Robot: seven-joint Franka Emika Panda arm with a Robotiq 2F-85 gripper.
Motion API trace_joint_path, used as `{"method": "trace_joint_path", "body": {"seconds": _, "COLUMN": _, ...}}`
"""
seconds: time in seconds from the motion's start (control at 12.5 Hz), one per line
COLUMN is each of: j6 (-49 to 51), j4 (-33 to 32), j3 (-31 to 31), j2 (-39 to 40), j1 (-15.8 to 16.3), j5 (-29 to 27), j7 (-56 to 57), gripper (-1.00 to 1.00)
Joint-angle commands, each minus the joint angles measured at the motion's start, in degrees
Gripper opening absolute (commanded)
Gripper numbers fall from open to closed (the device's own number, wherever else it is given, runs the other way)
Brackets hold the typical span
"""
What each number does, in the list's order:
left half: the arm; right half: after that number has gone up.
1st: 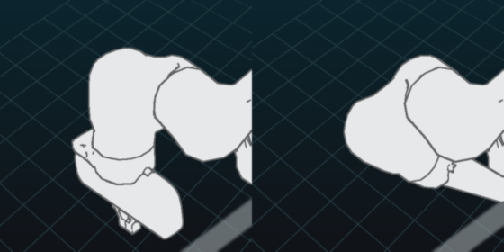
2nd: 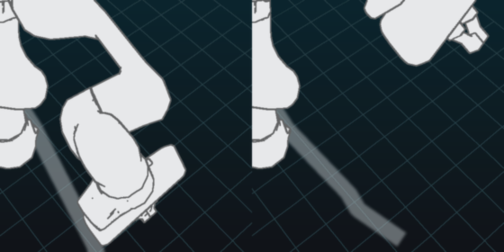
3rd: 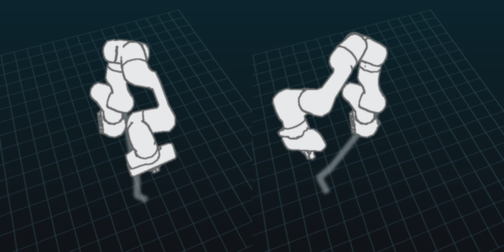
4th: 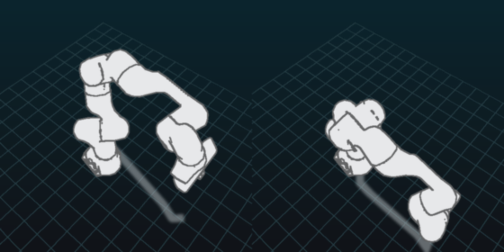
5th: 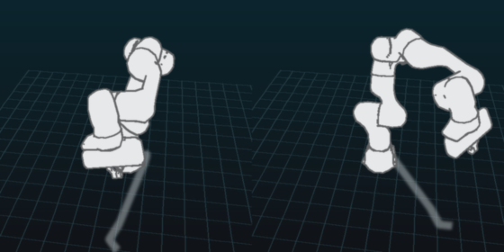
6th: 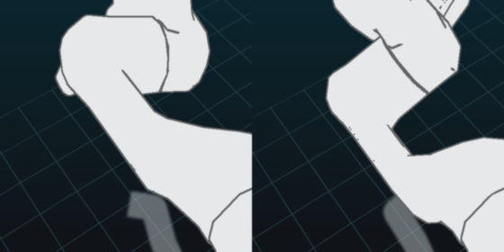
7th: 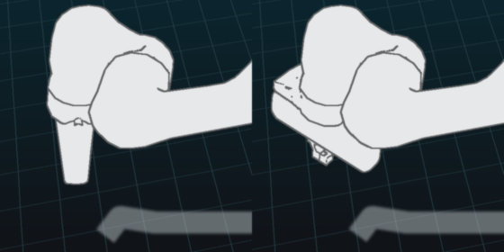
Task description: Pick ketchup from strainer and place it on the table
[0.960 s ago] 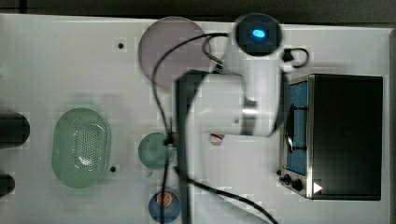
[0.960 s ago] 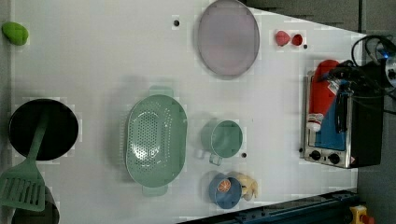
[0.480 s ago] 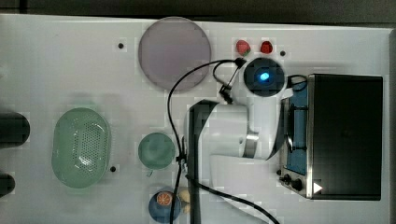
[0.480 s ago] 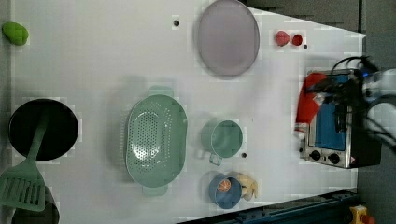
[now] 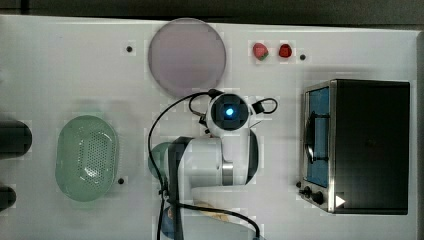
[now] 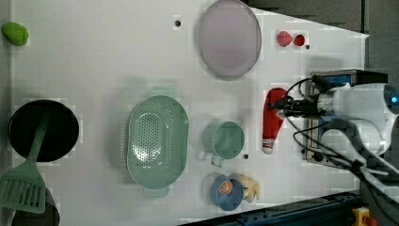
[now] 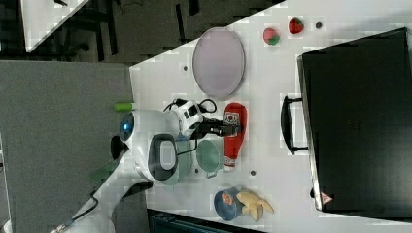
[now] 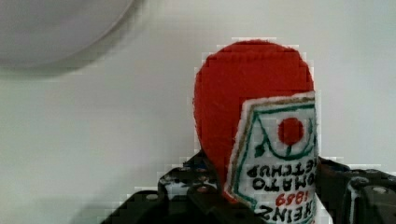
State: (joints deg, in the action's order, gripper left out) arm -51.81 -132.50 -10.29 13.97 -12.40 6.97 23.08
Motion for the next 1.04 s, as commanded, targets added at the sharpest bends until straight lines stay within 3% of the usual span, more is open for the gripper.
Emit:
{"method": "trace_joint_path", "body": {"seconds": 0.08, "j6": -6.89, "j4": -2.63, "j3": 0.89, "j2": 1.54, "j1": -0.15, "j5": -0.03, "j7": 2.86, "gripper": 0.26}}
{"method": "trace_joint_path", "body": {"seconds": 0.32, "j6": -10.45, "j4": -2.85, "j3": 1.05, "j2": 3.33, "j1": -0.16, "j5": 0.05, "j7": 2.87, "gripper": 0.89}}
{"method": "trace_joint_path", "body": {"seconds": 0.4, "j6": -10.1, "j4": -2.72, "j3": 1.04, "j2": 2.68, "j1": -0.17, "j5": 0.04, "j7": 2.87, "gripper": 1.0}}
{"method": "trace_joint_path", "body": {"seconds": 0.8, "j6": -6.25, "j4": 3.04, "j3": 0.48, "j2": -6.2, "j1": -0.16, "j5": 0.01, "j7": 0.49, "gripper": 1.0}}
{"method": "trace_joint_path", "body": {"seconds": 1.04, "j6": 7.3, "j4": 12.29, "j3": 0.02, "j2": -9.7, "j1": -0.15, "j5": 0.0, "j7": -6.09, "gripper": 1.0}}
